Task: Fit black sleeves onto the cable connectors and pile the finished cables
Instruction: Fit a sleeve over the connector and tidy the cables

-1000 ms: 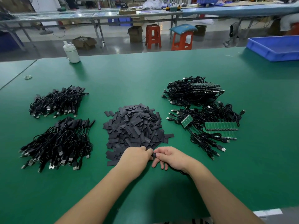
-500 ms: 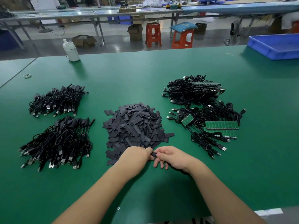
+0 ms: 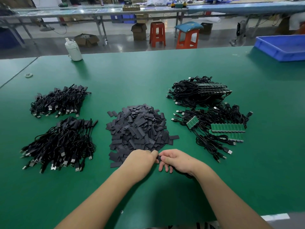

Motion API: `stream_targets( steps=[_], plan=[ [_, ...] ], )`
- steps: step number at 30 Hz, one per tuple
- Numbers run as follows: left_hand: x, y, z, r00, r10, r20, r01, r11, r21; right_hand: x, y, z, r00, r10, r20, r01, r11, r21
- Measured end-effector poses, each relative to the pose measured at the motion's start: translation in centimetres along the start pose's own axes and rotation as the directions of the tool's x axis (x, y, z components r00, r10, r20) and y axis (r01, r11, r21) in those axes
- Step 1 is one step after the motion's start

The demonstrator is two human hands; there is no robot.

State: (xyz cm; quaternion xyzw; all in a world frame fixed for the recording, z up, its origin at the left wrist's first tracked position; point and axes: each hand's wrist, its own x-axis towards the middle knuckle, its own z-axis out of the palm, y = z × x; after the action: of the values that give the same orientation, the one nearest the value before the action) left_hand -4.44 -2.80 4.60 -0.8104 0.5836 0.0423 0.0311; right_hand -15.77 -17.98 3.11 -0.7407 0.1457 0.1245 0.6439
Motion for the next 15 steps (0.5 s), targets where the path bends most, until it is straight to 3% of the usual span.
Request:
stream_targets(
  steps=[2,4,5,7,8,11,13,15],
  plan=[
    [-0.4,0.2,-0.3,0.999,-0.015,-0.044,0.012,0.997,-0.074,-0.1,-0.3,0.0,1.000,0.011,0.010,-0.011,1.000,-0.003],
    [-0.8,0.5,-0.6,0.983,-0.133,-0.130,0.082,0.937,-0.340,-0.3,-0.8,0.0,1.000,0.015,0.009,-0.015,0.999,0.030],
    [-1.1,0.7,-0.7,0.960,-0.236,-0.153,0.128,0.851,-0.510,-0.4,-1.1,0.0,1.000,0.013,0.003,-0.013,0.998,0.068],
    [-1.3,1.4,-0.8,0.898,-0.423,-0.117,0.174,0.588,-0.790,-0.6,-1.9,0.2,0.999,-0.007,-0.033,0.013,0.983,0.182],
    [-1.4,1.8,-0.8,0.878,-0.477,-0.045,0.173,0.404,-0.898,-0.6,-2.4,0.3,0.998,-0.024,-0.062,0.039,0.967,0.253],
    [-1.8,3.0,-1.2,0.896,-0.402,0.189,0.121,-0.188,-0.975,-0.7,-4.0,0.4,0.987,-0.072,-0.145,0.129,0.894,0.430],
    [-2.0,3.4,-1.5,0.929,-0.302,0.214,0.093,-0.368,-0.925,-0.7,-5.1,0.8,0.979,-0.074,-0.190,0.157,0.867,0.474],
    [-2.2,3.5,-1.7,0.939,-0.289,0.186,0.055,-0.408,-0.912,-0.6,-6.0,1.2,0.961,-0.071,-0.268,0.202,0.840,0.504]
  ],
)
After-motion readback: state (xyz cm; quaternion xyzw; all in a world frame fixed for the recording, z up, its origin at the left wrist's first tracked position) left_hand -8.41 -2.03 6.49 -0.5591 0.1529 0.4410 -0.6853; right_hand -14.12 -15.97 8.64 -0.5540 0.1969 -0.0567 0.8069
